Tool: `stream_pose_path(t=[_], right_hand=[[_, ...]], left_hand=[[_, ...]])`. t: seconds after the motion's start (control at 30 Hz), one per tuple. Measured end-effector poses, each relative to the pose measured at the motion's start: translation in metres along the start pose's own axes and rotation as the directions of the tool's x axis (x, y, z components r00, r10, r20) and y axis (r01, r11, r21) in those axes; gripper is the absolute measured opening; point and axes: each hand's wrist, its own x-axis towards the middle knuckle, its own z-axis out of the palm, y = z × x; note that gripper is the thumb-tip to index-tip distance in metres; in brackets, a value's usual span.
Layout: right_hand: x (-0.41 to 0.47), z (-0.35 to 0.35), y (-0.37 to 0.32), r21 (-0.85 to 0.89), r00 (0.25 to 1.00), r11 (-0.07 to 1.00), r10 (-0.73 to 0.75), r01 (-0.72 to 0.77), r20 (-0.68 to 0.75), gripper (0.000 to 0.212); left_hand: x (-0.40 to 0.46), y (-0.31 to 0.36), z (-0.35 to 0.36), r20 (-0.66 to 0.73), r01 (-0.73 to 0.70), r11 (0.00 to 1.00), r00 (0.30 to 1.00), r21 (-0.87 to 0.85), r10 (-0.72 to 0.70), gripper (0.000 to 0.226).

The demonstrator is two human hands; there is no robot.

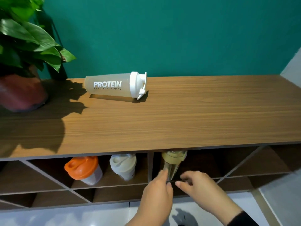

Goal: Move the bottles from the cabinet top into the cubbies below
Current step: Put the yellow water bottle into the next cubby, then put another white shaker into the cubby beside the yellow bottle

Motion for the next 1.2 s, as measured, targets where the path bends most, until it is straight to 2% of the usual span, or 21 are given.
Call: stream_pose_path(t=[0.03,0.1,0.17,0.2,0.23,0.27,0.3,0.37,0.43,0.5,0.53,0.6,0.67,0.73,0.77,1.0,1.1,1.2], right_hand=[[-0.014,-0.011,-0.022,0.02,0.999,0.999,-0.032,0.032,-0.008,0.02],[-0.033,-0.028,-0.06,0.068,0.968,0.984,-0.145,0.163,-0.206,0.028],[-0.038,-0.04,-0.082,0.122,0.856,0.929,-0.264,0.35,-0.445,0.035],[-0.034,-0.046,-0.093,0.108,0.796,0.91,-0.286,0.4,-0.534,0.036],[-0.021,-0.05,-0.101,0.065,0.737,0.896,-0.318,0.44,-0.596,0.031],[-0.006,-0.056,-0.111,0.039,0.722,0.888,-0.345,0.457,-0.6,0.023],[0.013,-0.062,-0.118,0.023,0.745,0.9,-0.344,0.434,-0.572,0.021],[0.053,-0.071,-0.123,-0.037,0.833,0.948,-0.296,0.316,-0.467,0.037],[0.081,-0.07,-0.119,-0.16,0.887,0.967,-0.248,0.2,-0.389,0.05],[0.094,-0.066,-0.115,-0.343,0.887,0.927,-0.28,0.15,-0.368,0.058],[0.096,-0.064,-0.114,-0.379,0.881,0.913,-0.297,0.15,-0.369,0.061],[0.096,-0.062,-0.116,-0.382,0.867,0.913,-0.303,0.145,-0.395,0.063],[0.094,-0.063,-0.116,-0.359,0.855,0.921,-0.305,0.153,-0.419,0.062],[0.092,-0.063,-0.117,-0.317,0.851,0.934,-0.299,0.168,-0.432,0.059],[0.091,-0.065,-0.117,-0.293,0.846,0.94,-0.295,0.174,-0.445,0.057],[0.091,-0.067,-0.109,-0.124,0.803,0.971,-0.238,0.203,-0.547,0.056],[0.082,-0.07,-0.105,0.128,0.804,0.945,-0.18,0.302,-0.567,0.06],[0.059,-0.068,-0.102,0.459,0.804,0.757,-0.144,0.465,-0.577,0.072]], left_hand=[[-0.01,0.004,-0.011,-0.046,-0.065,0.998,0.997,0.021,0.066,0.045],[-0.025,0.01,-0.034,-0.182,-0.23,0.973,0.956,0.029,0.232,0.034],[-0.028,0.015,-0.062,-0.325,-0.391,0.92,0.869,0.013,0.373,0.026],[-0.024,0.015,-0.075,-0.394,-0.462,0.885,0.803,0.059,0.446,0.024],[-0.017,0.017,-0.09,-0.442,-0.505,0.855,0.744,0.119,0.501,0.023],[-0.007,0.02,-0.105,-0.468,-0.514,0.838,0.705,0.18,0.533,0.024],[0.005,0.023,-0.121,-0.481,-0.503,0.833,0.686,0.23,0.546,0.025],[0.034,0.024,-0.149,-0.479,-0.428,0.843,0.694,0.326,0.538,0.036],[0.066,0.022,-0.174,-0.458,-0.306,0.839,0.727,0.451,0.511,0.051],[0.096,0.018,-0.198,-0.449,-0.19,0.812,0.753,0.552,0.481,0.066],[0.111,0.015,-0.21,-0.454,-0.148,0.791,0.751,0.593,0.48,0.074],[0.134,0.009,-0.231,-0.433,-0.078,0.727,0.758,0.683,0.488,0.087],[0.153,0.003,-0.245,-0.338,-0.037,0.624,0.815,0.781,0.472,0.1],[0.168,0.001,-0.252,-0.24,-0.041,0.546,0.869,0.837,0.433,0.106],[0.173,0.002,-0.253,-0.224,-0.045,0.543,0.88,0.838,0.418,0.105],[0.169,0.014,-0.236,-0.31,-0.034,0.577,0.816,0.816,0.488,0.089],[0.143,0.028,-0.216,-0.366,-0.115,0.683,0.774,0.722,0.516,0.091],[0.102,0.063,-0.18,-0.438,-0.338,0.834,0.73,0.435,0.525,0.088]])
